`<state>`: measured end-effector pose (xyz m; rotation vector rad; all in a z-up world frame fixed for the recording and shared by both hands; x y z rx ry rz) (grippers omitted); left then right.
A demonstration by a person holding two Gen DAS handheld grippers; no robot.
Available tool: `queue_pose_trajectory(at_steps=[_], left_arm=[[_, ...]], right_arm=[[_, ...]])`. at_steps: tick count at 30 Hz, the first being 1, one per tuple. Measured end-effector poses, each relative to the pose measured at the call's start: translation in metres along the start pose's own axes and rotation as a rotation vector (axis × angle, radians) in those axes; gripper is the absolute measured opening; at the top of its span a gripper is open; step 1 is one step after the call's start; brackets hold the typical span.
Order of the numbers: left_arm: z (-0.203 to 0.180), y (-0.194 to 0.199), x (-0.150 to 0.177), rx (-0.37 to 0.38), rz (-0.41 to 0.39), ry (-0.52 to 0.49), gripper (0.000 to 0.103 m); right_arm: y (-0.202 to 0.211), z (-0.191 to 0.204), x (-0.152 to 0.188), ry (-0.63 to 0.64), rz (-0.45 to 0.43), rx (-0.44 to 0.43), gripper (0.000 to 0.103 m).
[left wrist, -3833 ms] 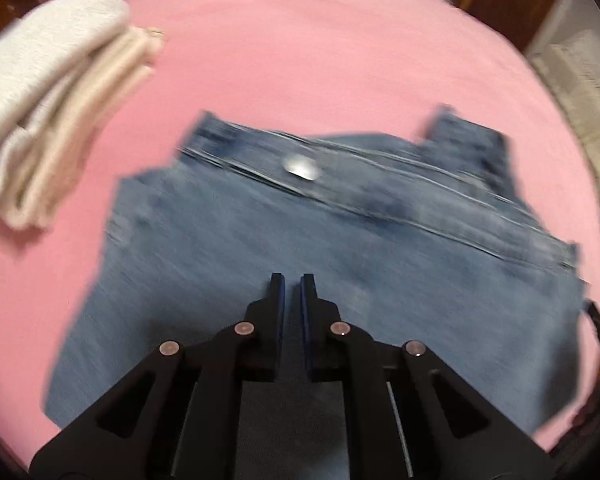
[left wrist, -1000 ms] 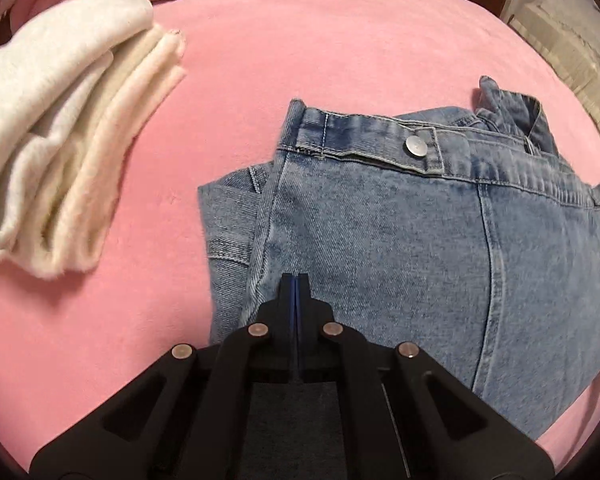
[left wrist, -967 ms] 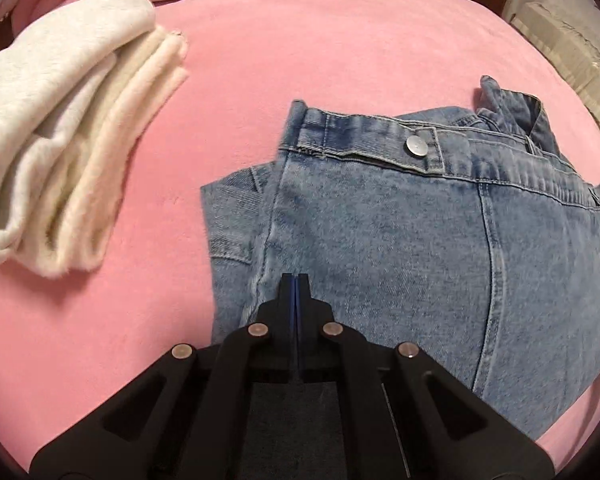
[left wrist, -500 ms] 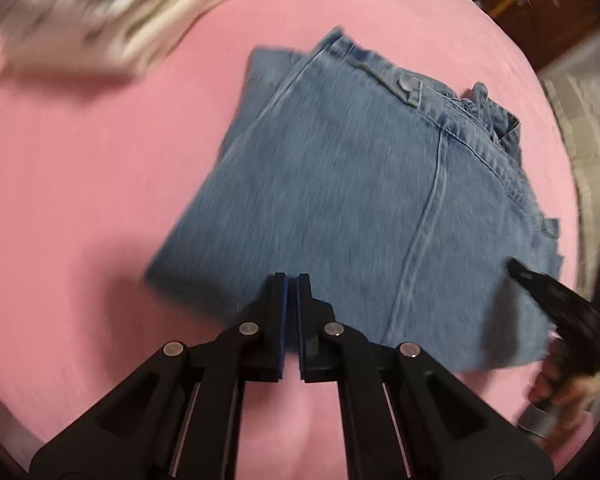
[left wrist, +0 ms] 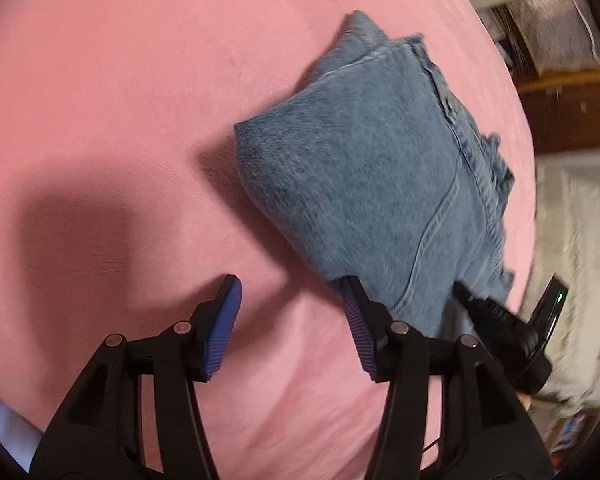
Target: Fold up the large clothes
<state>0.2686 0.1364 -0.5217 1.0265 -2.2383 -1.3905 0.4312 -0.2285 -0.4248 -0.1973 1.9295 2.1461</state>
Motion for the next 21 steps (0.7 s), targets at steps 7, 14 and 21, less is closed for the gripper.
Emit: queue_pose_trajectory(at_steps=[7,14,21], left_arm=[[-0.007,-0.024,-0.006,0.005,-0.056,-0.003,0.048],[-0.038,-0.031,-0.015,-0.025,-0.105,-0.081,0.036],[-0.021,-0.010,-0.010,0.136,-0.043,0.044,0.056]], right_arm=[[-0.010,-0.014,-0.007,-0.092,0.035,-0.055,0.000],[-0.010,-0.018,-0.003,-0.116,-0.019,-0.091,0.000],[-0.006,-0.028,-0.002,-0.133,0.001,-0.121,0.000]])
Point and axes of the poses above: each gripper's, at about its wrist camera, not at the fingertips, and y roughly against the way its jaws point, z to its left, x to its underside, the point moved 4 cm from there along -y, roughly the way its jaws point, and after that the axes turned 7 degrees about -z, right-handed, at the moved point
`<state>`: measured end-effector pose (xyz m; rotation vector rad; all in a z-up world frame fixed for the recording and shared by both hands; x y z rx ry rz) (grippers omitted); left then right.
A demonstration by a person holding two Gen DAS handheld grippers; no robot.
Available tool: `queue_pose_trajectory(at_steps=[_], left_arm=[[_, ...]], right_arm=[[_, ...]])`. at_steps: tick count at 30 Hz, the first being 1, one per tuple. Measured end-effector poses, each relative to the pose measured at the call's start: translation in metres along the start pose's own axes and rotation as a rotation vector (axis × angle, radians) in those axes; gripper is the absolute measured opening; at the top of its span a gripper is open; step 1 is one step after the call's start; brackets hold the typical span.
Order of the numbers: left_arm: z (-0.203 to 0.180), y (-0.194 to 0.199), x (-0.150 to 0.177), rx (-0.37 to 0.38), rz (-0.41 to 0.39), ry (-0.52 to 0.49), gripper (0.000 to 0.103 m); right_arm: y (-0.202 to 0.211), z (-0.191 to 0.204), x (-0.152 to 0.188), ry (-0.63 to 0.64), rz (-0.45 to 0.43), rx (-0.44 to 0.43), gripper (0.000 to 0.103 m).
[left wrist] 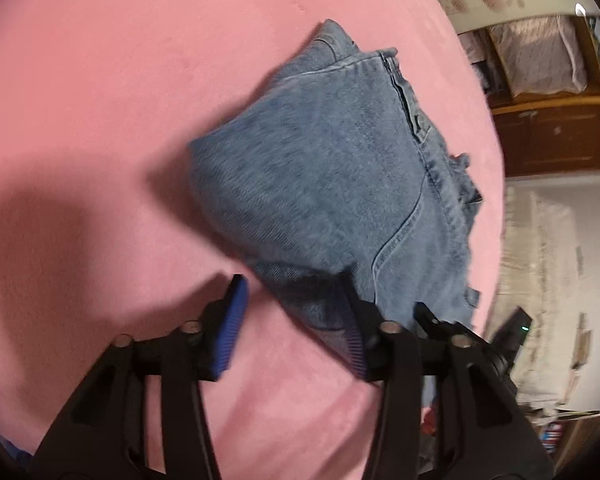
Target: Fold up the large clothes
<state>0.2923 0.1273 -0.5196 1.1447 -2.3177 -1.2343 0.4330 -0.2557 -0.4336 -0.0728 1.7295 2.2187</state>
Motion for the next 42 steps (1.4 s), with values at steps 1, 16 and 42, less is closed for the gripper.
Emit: queue_pose_trajectory(at_steps=[1,16,42], left_arm=[[0.004,0.002,0.000,0.030,0.005,0.016,0.061],[-0.001,-0.027,-0.029,0.147,-0.069,0.114,0.080],[-0.178,0.059,0.043,0.398,-0.341,-0.166,0.008]], right_arm=[[0.001,-0.001,-0.001,0.000,0.007,-0.001,0.000],[-0.003,-0.001,0.001,0.001,-0.003,-0.014,0.000],[0.004,-0.019,0.009,0.012,0.009,-0.149,0.000]])
Point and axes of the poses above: each gripper's, at about its wrist camera, not at the fingertips, and y roughly against the way its jaws point, z to its left, x to its underside, the point moved 4 cm from there along -y, roughly the way its jaws point, and after that the axes turned 7 degrees about -z, right-handed, at the moved point
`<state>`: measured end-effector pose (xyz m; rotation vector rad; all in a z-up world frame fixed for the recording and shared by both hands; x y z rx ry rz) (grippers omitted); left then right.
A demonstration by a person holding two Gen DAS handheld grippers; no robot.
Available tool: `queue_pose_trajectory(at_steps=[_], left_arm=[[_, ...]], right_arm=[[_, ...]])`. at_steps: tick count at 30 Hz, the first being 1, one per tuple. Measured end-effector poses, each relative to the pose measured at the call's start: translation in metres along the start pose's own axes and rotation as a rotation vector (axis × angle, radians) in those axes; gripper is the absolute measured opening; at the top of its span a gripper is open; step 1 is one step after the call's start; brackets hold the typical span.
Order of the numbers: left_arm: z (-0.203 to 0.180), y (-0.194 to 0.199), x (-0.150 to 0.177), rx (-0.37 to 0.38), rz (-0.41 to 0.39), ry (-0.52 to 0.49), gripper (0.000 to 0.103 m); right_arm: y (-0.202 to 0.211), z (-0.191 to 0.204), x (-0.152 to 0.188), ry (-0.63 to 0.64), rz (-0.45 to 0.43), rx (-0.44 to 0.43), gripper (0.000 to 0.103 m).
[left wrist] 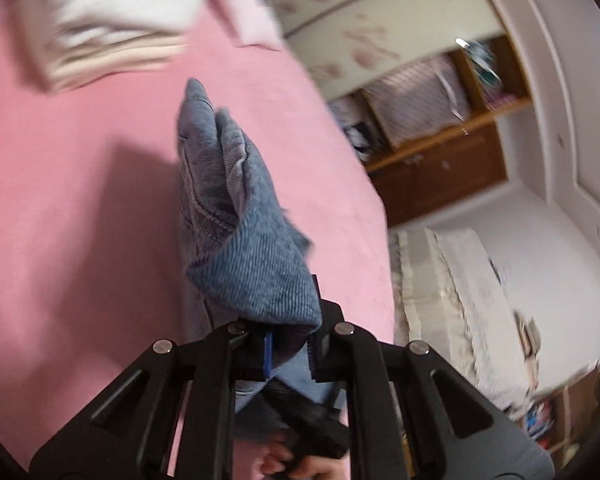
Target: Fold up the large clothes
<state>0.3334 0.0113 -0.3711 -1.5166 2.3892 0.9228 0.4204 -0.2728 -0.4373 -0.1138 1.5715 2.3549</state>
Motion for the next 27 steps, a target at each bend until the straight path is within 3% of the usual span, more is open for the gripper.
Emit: queue_pose_trajectory(at_steps=[6,11,15,19,22,23,25,27], left_arm=[[-0.106,-0.026,0.078,0.061,0.097,-0.318,0.008],[-0.150,-0.066,0.155,0.112,0.244,-0.410,0.008],[-0.164,-0.096,0.202,0.122,0.334,-0.437,0.008],[-0.186,-0.120,0.238,0.106,0.386,-0.554,0.008],[-0.187,-0.129,0.246,0.075,0.406,-0.569,0.009],[-0.185,-0.126,0.250,0.066,0.417,-0.565,0.009],[-0.180,-0.131,0.258,0.045,0.459,-0.568,0.009],[-0.166,-0.136,0.265,0.003,0.538,-0.580,0.011]], right_arm=[[0.003,-0.020,-0.005,0.005,0.086,-0.093,0.000],[0.008,-0.042,-0.007,0.017,0.148,-0.207,0.000],[0.019,-0.072,-0.006,-0.036,0.181,-0.294,0.000],[0.033,-0.110,0.002,-0.176,0.224,-0.401,0.000],[0.053,-0.132,0.004,-0.207,0.244,-0.424,0.000],[0.061,-0.139,0.005,-0.214,0.252,-0.426,0.000],[0.083,-0.160,0.008,-0.181,0.254,-0.342,0.000],[0.108,-0.180,0.008,-0.170,0.221,-0.305,0.000]])
Point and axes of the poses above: each gripper's, at about its wrist camera, not at the fingertips, and y roughly against the way its jaws point, z to its left, x to its underside, the point moved 4 cm from there along -y, roughly the way its jaws point, and after that the axes turned 7 degrees about -z, right-handed, at the moved point
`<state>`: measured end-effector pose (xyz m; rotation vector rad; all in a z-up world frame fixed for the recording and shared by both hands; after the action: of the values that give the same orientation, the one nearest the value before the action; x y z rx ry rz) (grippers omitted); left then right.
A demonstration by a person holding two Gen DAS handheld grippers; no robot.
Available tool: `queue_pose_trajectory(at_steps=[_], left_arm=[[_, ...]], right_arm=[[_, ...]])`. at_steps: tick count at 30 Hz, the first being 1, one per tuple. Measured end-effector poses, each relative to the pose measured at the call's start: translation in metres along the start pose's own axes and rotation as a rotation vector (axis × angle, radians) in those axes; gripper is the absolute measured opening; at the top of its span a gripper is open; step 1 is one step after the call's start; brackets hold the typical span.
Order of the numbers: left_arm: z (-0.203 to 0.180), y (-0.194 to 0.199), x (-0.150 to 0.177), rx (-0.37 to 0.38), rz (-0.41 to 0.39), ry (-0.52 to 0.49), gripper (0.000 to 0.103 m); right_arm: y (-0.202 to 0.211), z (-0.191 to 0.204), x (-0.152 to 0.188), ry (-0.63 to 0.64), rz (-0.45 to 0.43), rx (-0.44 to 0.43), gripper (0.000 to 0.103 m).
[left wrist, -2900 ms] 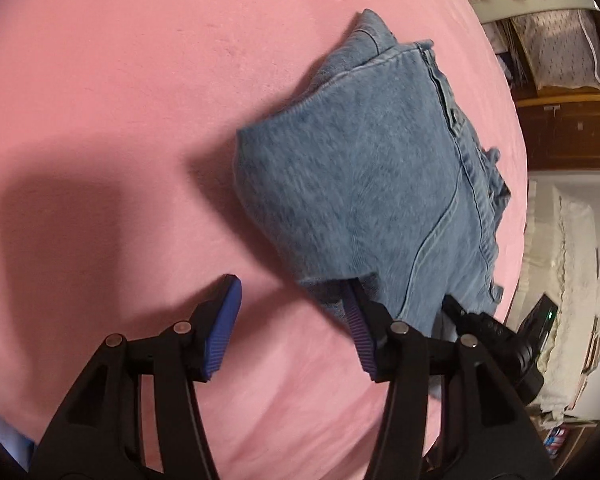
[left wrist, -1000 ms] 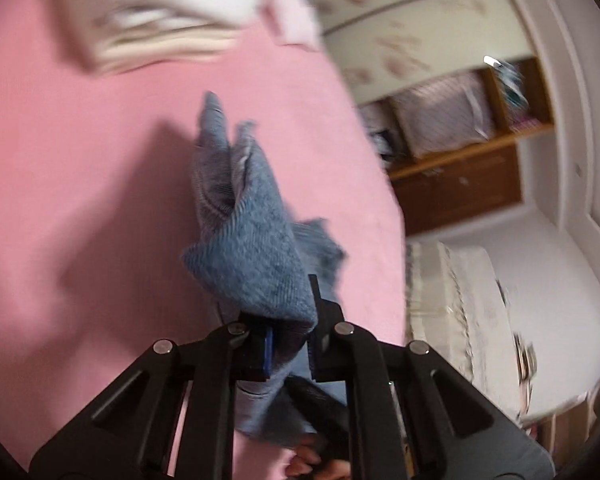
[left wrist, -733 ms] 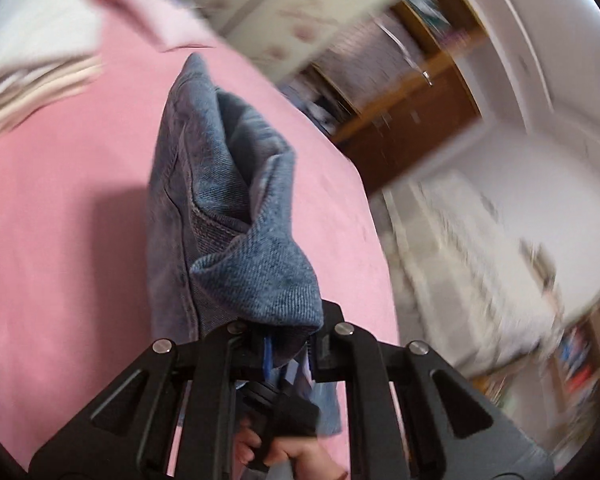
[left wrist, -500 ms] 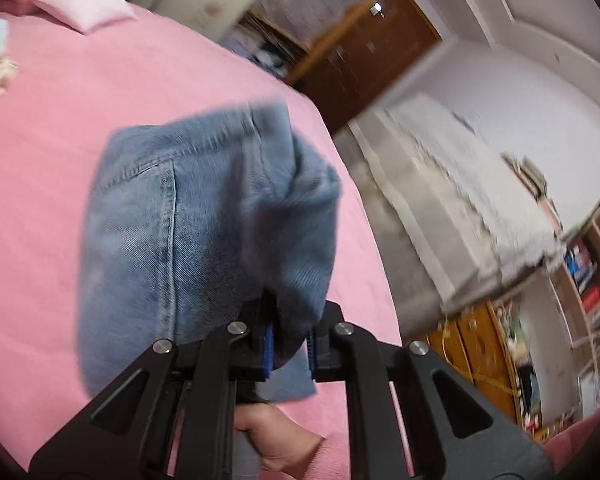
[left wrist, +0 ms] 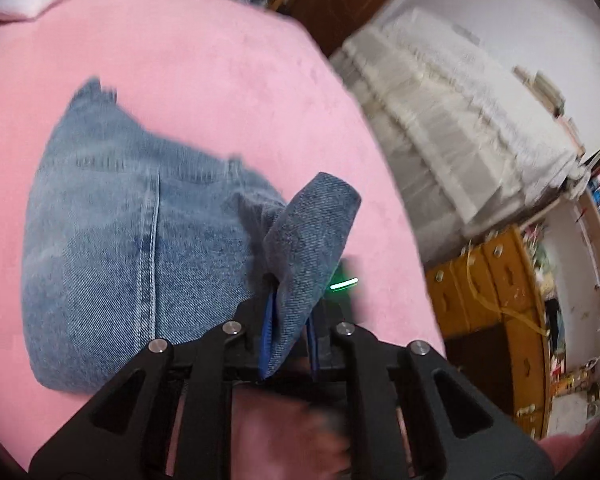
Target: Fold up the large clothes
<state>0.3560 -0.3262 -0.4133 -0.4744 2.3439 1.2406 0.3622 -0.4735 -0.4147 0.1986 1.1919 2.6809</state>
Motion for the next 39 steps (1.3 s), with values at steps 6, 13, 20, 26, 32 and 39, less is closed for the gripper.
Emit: queue_pose_trajectory(at_steps=[6,13,20,26,32,39], left_arm=[[0.017,-0.037,0.040,-0.109,0.209,-0.008,0.056],[0.006,-0.009,0.047,-0.154,0.161,-0.046,0.064],[0.035,0.020,0.004,-0.311,0.086,-0.006,0.064],[0.096,0.039,-0.019,-0.436,0.024,0.111,0.064],[0.131,0.044,-0.019,-0.533,0.053,0.147,0.065],[0.140,0.044,-0.007,-0.596,0.090,0.107,0.065]], right_arm=[[0.090,-0.035,-0.009,-0.022,-0.151,0.158,0.000],[0.142,-0.028,-0.044,-0.003,-0.263,0.237,0.003],[0.105,0.013,-0.067,0.048,-0.185,0.192,0.033],[0.050,0.041,-0.075,0.114,-0.113,0.352,0.033],[0.025,0.054,-0.089,0.157,-0.095,0.367,0.004],[0.042,0.057,-0.086,0.196,-0.251,0.474,0.002]])
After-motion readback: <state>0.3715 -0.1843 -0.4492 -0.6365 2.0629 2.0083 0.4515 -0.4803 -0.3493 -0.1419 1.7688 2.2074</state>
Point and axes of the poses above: each gripper's, at about its wrist camera, not at the fingertips, and y roughly against the way its jaws point, z to its left, x to its underside, the point moved 4 cm from there along -y, roughly the way its jaws point, and after that the axes turned 7 degrees about -z, right-handed, at the moved point
